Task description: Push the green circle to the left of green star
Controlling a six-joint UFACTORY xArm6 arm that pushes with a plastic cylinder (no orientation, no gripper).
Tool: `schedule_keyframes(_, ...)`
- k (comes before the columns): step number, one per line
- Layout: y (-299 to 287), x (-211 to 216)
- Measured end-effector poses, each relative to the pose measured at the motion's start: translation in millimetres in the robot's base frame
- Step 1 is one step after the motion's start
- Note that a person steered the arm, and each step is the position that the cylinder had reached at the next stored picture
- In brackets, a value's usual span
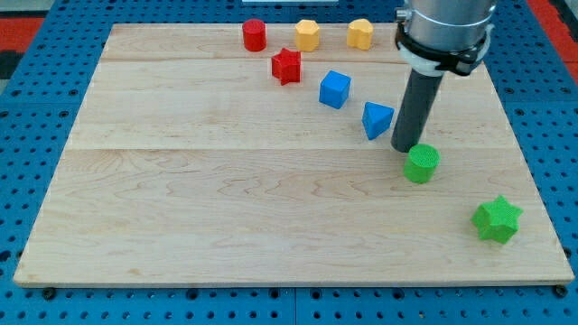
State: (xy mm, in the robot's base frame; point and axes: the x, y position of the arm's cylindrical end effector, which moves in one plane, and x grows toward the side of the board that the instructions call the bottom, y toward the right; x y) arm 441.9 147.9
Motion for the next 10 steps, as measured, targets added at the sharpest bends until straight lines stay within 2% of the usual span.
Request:
schedule_keyframes(7, 7.6, 82.4)
schedule_keyframes(10, 21.7, 92.6)
